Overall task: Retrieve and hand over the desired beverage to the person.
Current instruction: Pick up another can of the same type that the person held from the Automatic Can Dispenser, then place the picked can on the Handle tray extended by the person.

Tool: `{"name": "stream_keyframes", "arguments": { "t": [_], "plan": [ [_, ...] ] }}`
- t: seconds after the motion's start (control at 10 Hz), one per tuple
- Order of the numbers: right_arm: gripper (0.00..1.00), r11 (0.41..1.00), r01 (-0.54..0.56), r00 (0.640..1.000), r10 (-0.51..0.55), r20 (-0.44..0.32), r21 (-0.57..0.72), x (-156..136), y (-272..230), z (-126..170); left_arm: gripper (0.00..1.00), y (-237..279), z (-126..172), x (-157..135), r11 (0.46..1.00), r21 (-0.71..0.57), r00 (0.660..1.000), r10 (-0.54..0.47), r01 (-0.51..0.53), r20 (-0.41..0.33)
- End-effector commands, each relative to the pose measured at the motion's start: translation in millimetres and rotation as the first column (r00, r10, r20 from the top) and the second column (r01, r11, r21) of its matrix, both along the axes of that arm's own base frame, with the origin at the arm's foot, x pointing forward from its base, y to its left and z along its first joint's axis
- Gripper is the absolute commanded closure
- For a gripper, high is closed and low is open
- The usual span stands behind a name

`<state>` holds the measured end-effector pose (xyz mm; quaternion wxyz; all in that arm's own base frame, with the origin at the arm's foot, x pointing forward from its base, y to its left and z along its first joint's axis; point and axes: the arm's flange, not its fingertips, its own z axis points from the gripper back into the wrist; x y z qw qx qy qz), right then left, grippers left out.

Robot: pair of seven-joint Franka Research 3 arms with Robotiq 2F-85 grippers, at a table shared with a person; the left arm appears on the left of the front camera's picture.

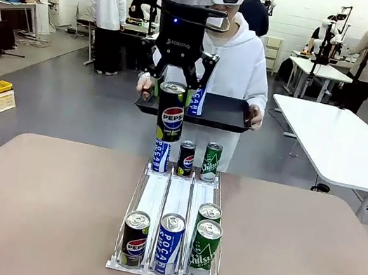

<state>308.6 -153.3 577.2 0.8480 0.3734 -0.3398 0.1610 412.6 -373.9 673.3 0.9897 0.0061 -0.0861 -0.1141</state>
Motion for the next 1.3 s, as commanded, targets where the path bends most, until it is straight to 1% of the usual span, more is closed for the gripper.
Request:
{"name": "stream_keyframes", "arguments": {
  "t": [0.0,0.1,0.2,0.3,1.2],
  "plan": [
    [0.00,0.999,-0.011,1.000,0.010,0.027,0.032,3.5,0.5,0.3,0.44,-2.9,20.3,16.2,1.000,-0.019,1.000,0.013,-0.013,-0.007],
    [0.00,0.999,-0.011,1.000,0.010,0.027,0.032,3.5,0.5,0.3,0.44,2.1,16.4,17.2,1.000,-0.023,1.000,0.019,-0.019,-0.006],
    [0.00,0.999,-0.011,1.000,0.010,0.027,0.032,3.5,0.5,0.3,0.44,11.6,10.3,9.6,0.999,-0.044,1.000,-0.008,0.008,0.000],
    [0.00,0.999,-0.011,1.000,0.010,0.027,0.032,3.5,0.5,0.3,0.44,4.3,4.9,23.7,1.000,-0.022,1.000,0.019,-0.019,-0.012],
    [0.00,0.999,-0.011,1.000,0.010,0.027,0.032,3.5,0.5,0.3,0.44,4.3,4.9,23.7,1.000,-0.022,1.000,0.019,-0.019,-0.012]
  ]
}}
